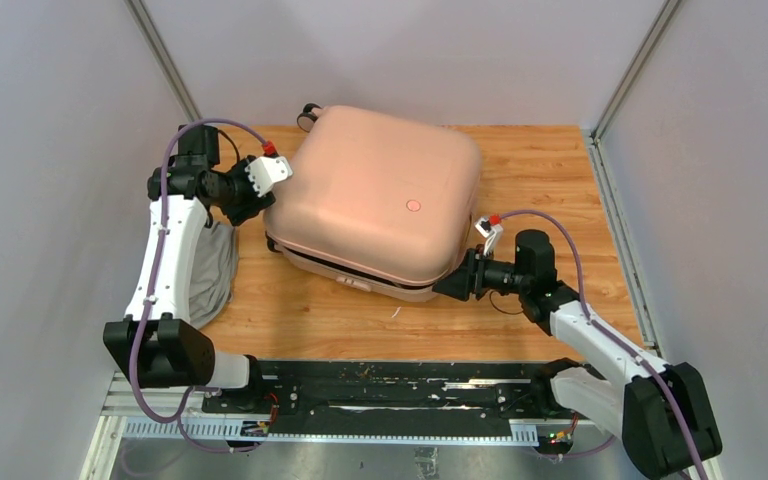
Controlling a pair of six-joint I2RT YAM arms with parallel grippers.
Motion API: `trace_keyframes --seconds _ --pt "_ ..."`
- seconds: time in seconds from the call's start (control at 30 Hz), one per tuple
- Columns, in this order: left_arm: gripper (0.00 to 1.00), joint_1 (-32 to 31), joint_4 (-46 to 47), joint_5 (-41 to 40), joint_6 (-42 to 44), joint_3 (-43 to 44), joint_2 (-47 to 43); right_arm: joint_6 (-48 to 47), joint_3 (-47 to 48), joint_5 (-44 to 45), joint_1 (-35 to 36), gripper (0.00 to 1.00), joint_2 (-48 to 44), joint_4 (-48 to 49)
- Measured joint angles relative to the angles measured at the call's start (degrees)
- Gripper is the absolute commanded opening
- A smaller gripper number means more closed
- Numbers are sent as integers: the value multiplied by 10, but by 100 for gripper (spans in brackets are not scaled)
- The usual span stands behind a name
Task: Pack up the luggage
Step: Zip the luggage at the center of the board.
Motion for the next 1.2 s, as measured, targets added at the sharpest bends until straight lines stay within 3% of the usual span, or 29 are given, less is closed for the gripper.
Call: trace_keyframes --seconds 0.43,0.53,0.7,1.2 --pt "0 -7 -1 -11 -1 8 -5 14 -10 -3 0 44 9 29" --pt "0 -8 -2 -12 -3 8 -6 14 -13 7 0 49 -2 22" --pt "0 -11 -5 -14 -5 8 -6 -1 -14 51 3 55 -37 -36" --pt "0 -14 -5 -17 -7 8 -12 -31 9 158 86 54 -36 -92"
